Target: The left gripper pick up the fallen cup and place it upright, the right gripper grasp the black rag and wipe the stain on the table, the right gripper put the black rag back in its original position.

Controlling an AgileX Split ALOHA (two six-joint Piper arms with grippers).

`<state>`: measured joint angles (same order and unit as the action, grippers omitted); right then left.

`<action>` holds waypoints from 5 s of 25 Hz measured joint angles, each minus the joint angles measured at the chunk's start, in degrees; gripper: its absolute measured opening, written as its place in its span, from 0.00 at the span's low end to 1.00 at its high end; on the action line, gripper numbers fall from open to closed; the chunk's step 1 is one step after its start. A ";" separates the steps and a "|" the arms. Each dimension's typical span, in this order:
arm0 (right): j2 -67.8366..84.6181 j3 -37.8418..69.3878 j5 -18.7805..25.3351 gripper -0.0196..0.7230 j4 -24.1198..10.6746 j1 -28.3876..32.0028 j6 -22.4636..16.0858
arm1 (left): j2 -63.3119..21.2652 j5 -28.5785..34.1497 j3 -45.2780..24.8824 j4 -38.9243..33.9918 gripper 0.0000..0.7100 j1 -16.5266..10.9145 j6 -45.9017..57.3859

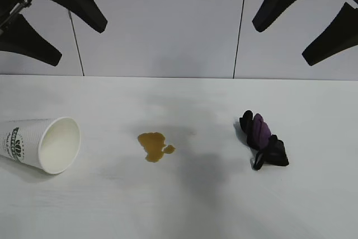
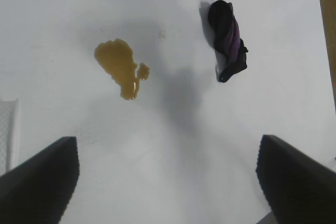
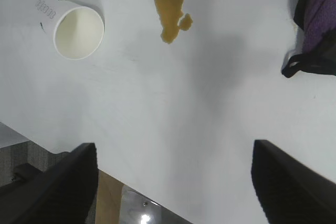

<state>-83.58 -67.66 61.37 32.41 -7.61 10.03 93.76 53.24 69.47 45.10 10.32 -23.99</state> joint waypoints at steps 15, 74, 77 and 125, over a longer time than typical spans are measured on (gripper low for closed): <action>0.00 0.00 0.00 0.78 0.00 0.00 0.00 | 0.00 -0.13 0.00 0.00 0.93 0.00 0.00; 0.00 0.00 -0.05 0.78 -1.84 0.00 0.06 | 4.74 -12.99 -9.28 -50.18 0.88 12.01 -70.77; 0.00 0.00 -0.05 0.78 -1.97 0.00 0.06 | 4.74 -16.62 -10.91 -50.25 0.86 12.01 -70.85; 0.00 0.00 -0.52 0.78 -2.41 0.00 0.22 | 15.14 -28.09 -11.18 -53.40 0.86 12.01 -59.52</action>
<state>-83.58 -67.66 60.85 30.00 -7.61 10.25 108.90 25.16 58.29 -8.31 22.34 -83.51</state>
